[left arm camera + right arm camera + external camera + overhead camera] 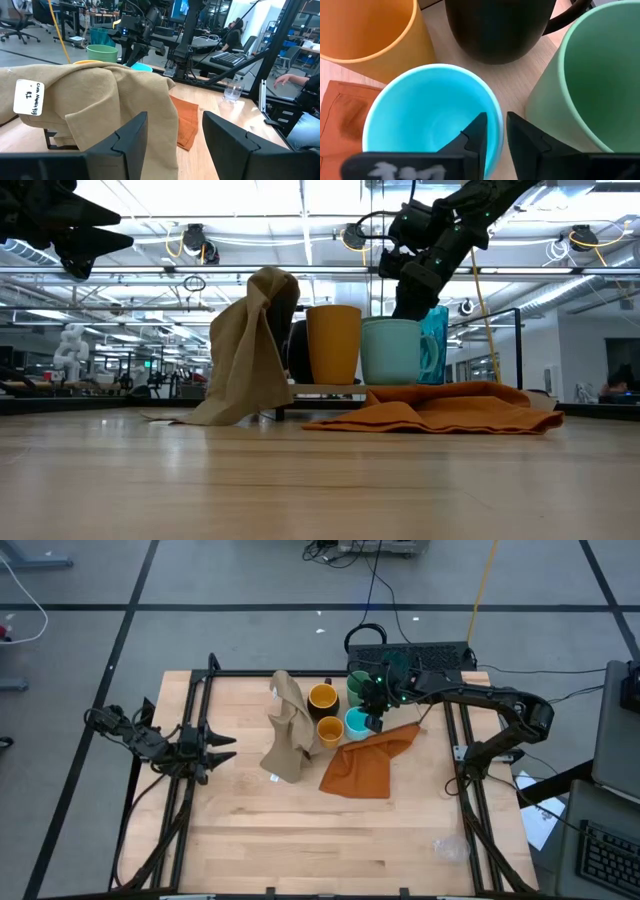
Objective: Stack small to large cups/mugs on shelf
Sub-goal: Put the light blue mug on the shelf, then put the transparent mug on the shelf
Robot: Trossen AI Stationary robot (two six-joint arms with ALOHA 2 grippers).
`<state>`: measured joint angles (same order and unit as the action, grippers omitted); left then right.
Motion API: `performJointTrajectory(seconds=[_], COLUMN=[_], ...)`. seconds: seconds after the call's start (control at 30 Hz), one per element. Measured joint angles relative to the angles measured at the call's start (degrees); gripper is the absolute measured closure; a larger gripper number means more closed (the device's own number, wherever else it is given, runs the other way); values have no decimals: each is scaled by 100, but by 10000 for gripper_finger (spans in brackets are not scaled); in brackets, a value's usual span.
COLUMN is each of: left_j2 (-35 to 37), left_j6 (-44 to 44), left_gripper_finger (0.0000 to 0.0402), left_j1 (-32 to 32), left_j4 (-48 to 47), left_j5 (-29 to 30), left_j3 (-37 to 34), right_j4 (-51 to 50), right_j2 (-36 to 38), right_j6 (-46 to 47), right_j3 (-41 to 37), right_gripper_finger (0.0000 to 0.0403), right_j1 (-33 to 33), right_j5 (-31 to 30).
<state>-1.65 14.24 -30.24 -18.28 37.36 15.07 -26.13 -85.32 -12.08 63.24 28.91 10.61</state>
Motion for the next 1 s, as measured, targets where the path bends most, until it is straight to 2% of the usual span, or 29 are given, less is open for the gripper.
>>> performJointTrajectory(seconds=[0.33,0.57,0.8,0.93,1.0], left_j2=[0,-1,-2,-1,-2], left_j6=[13,4,27,94,96], left_gripper_finger=[211,211,211,211,211], left_j1=[0,0,0,0,0], left_j4=[2,-2,11,10,7], left_j5=[0,2,2,7,9], left_j3=[2,2,2,2,2], right_j4=[157,109,-9,-118,-330], right_j2=[97,519,1553,2426,2860], right_j6=[-61,117,357,415,576], right_j3=[4,2,2,2,7], right_gripper_finger=[323,322,322,322,322], right_j1=[-13,-61,-661,-986,-1144], right_j5=[0,-2,73,914,1084])
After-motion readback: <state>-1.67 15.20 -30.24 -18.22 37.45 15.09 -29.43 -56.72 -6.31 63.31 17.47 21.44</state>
